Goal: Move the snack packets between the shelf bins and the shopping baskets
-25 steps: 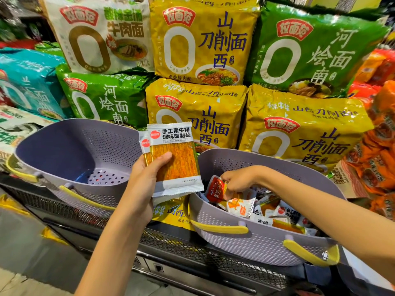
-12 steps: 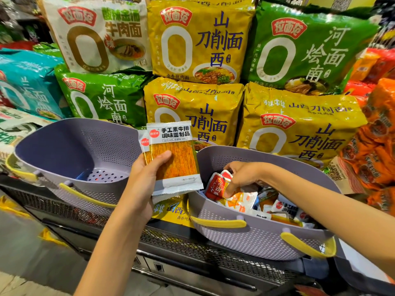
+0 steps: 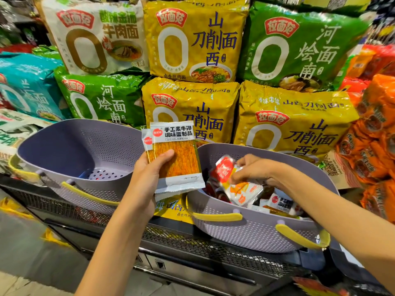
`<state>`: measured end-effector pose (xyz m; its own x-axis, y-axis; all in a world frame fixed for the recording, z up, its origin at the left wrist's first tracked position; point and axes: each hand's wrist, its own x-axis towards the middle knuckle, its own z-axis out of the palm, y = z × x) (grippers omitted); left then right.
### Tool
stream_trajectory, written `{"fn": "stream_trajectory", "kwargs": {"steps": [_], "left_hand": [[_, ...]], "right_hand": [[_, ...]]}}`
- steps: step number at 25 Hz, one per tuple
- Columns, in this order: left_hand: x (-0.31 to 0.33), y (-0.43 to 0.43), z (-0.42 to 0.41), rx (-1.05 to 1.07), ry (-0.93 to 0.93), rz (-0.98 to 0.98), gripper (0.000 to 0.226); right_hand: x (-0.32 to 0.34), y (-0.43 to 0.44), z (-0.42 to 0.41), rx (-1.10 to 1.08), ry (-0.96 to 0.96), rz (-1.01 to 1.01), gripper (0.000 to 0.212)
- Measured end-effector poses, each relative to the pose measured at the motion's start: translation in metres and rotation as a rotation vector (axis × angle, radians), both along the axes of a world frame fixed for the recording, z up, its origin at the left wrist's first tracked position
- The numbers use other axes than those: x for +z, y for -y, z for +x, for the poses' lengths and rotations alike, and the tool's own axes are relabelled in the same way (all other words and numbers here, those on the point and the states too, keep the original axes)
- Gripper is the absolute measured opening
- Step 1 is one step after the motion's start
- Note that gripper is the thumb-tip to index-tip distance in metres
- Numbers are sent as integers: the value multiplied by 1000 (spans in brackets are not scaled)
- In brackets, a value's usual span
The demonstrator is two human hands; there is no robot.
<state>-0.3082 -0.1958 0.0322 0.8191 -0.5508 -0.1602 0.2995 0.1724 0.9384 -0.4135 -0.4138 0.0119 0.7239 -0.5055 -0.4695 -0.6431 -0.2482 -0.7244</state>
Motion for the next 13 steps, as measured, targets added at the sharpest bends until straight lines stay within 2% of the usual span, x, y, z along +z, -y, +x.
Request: {"fn": "stream_trajectory", "kwargs": {"steps": [3, 6, 8, 10, 13], "left_hand": [[7, 7, -6, -31, 28, 11, 14], [15, 15, -20, -92, 37, 34, 19], [20, 22, -28, -117, 38, 67, 22], [24, 27, -35, -138, 24, 92, 22], [25, 26, -42, -181, 7, 99, 24]], "right_hand": [[20, 7, -23, -232, 304, 368, 13], [36, -1, -47, -342, 606, 802, 35], [38, -8, -62, -387, 731, 915, 50], [34, -14, -75, -417, 778, 982, 67], [31, -27, -90, -408, 799, 1018, 77]]}}
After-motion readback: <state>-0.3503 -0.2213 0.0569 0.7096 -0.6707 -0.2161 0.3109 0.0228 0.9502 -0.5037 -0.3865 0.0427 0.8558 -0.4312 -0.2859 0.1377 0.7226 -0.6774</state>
